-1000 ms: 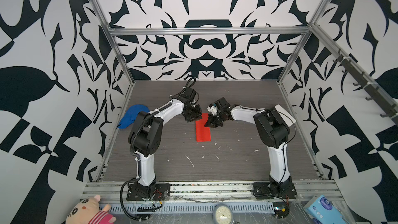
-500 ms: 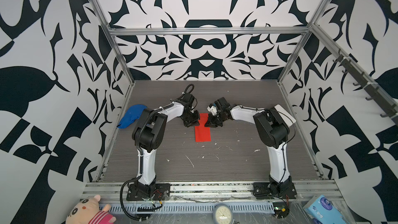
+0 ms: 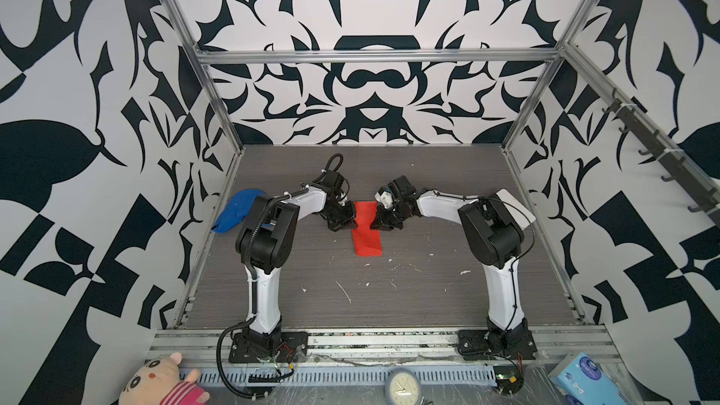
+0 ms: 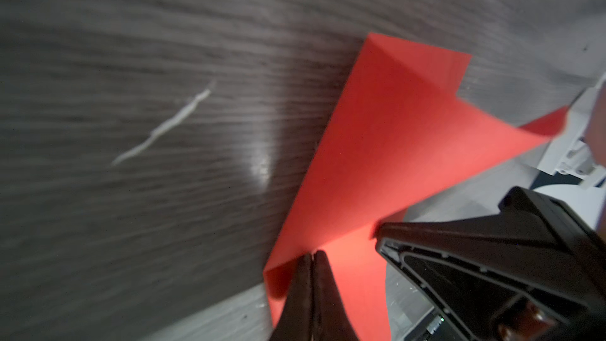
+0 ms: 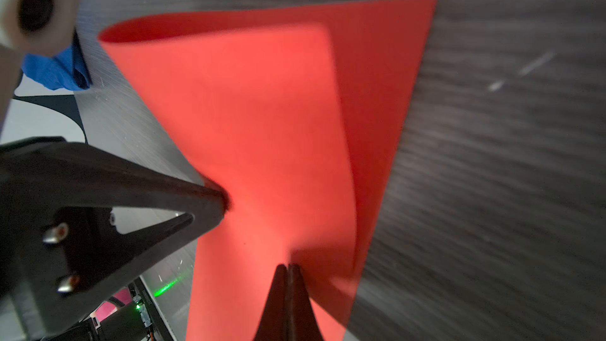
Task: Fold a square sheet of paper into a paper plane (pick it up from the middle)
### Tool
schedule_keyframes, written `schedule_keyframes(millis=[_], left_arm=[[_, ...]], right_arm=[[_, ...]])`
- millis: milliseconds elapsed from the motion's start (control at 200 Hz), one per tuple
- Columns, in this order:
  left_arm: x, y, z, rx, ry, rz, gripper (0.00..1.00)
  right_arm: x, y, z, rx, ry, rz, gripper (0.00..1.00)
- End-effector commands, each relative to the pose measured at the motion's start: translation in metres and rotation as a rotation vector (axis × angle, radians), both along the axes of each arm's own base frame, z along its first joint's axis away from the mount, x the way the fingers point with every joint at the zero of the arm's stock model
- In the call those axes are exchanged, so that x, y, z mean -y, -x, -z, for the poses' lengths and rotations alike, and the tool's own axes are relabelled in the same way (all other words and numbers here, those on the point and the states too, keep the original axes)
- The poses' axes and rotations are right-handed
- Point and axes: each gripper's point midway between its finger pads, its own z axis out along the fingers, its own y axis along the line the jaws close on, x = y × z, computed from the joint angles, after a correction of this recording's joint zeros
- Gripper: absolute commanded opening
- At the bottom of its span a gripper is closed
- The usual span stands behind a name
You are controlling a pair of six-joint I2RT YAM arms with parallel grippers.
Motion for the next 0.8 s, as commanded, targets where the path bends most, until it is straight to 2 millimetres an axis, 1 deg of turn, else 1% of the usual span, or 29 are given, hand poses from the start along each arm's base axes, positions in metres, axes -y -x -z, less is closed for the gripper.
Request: schedule_keyframes(millis=[0,100,240,290,365,400,460,560,635,695,750,795], left_arm=[[-0.014,0.011,0.020,-0.010,-0.056,0.025,0.05],[-0.027,0.009,0.017,0.006,-0.098,0.039,0.05],[-0.047,0.002,0.003,0.041,-0.111,0.020,0.06],[-0.049,-0.001,-0.005,0.067,-0.082,0.024,0.06],[-0.046,-0.005,-0.021,0.129,-0.042,0.044,0.08],[-0.043,-0.007,-0.028,0.157,-0.025,0.049,0.08],[-0.032,-0.008,-0.041,0.189,0.038,0.052,0.10],[-0.011,-0.003,-0.051,0.224,0.101,0.042,0.10],[0.006,0.005,-0.048,0.213,0.105,0.044,0.11],[0.017,0.013,-0.040,0.187,0.091,0.049,0.10],[0.024,0.019,-0.032,0.166,0.073,0.054,0.10],[0.025,0.023,-0.025,0.149,0.060,0.051,0.10]], right_arm=[[0.038,0.022,0.055,-0.107,0.212,0.047,0.00],[0.040,0.024,0.056,-0.111,0.220,0.046,0.00],[0.041,0.025,0.058,-0.113,0.224,0.047,0.00],[0.040,0.024,0.057,-0.109,0.218,0.045,0.00],[0.039,0.022,0.055,-0.101,0.220,0.040,0.00],[0.038,0.021,0.054,-0.095,0.218,0.038,0.00],[0.038,0.020,0.053,-0.096,0.218,0.038,0.00],[0.038,0.020,0.053,-0.096,0.215,0.037,0.00],[0.038,0.021,0.054,-0.100,0.215,0.037,0.00],[0.038,0.022,0.055,-0.104,0.217,0.038,0.00],[0.038,0.023,0.056,-0.106,0.217,0.039,0.00],[0.039,0.023,0.056,-0.107,0.219,0.039,0.00]])
